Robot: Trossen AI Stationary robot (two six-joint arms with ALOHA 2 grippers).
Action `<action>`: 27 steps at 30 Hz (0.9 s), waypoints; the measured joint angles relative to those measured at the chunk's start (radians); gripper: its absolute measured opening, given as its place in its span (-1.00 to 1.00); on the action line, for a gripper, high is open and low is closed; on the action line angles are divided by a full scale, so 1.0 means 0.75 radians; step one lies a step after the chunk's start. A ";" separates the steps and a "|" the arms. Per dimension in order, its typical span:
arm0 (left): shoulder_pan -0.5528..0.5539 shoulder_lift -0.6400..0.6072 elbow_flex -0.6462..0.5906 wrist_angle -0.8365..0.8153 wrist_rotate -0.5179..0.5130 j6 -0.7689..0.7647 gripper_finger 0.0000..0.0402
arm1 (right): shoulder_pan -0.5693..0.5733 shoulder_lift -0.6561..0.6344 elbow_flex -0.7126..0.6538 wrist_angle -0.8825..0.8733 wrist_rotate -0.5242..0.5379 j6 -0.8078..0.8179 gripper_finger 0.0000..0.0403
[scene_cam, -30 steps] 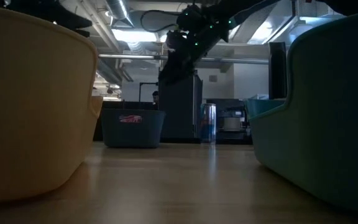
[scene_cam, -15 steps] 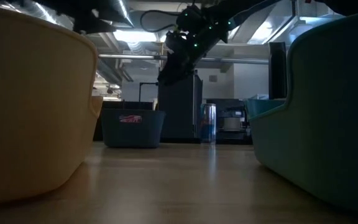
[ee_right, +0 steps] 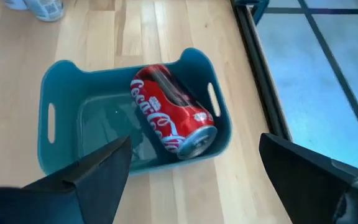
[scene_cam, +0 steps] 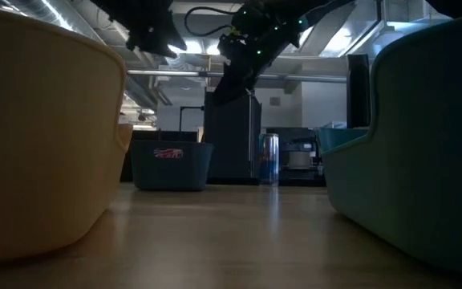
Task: Sort soda cans
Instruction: Put the red and white soda can into the blue bin
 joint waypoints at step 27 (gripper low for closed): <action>0.136 0.382 0.237 -0.238 0.160 -0.042 0.31 | -0.168 -0.166 0.000 -0.370 -0.168 0.002 0.74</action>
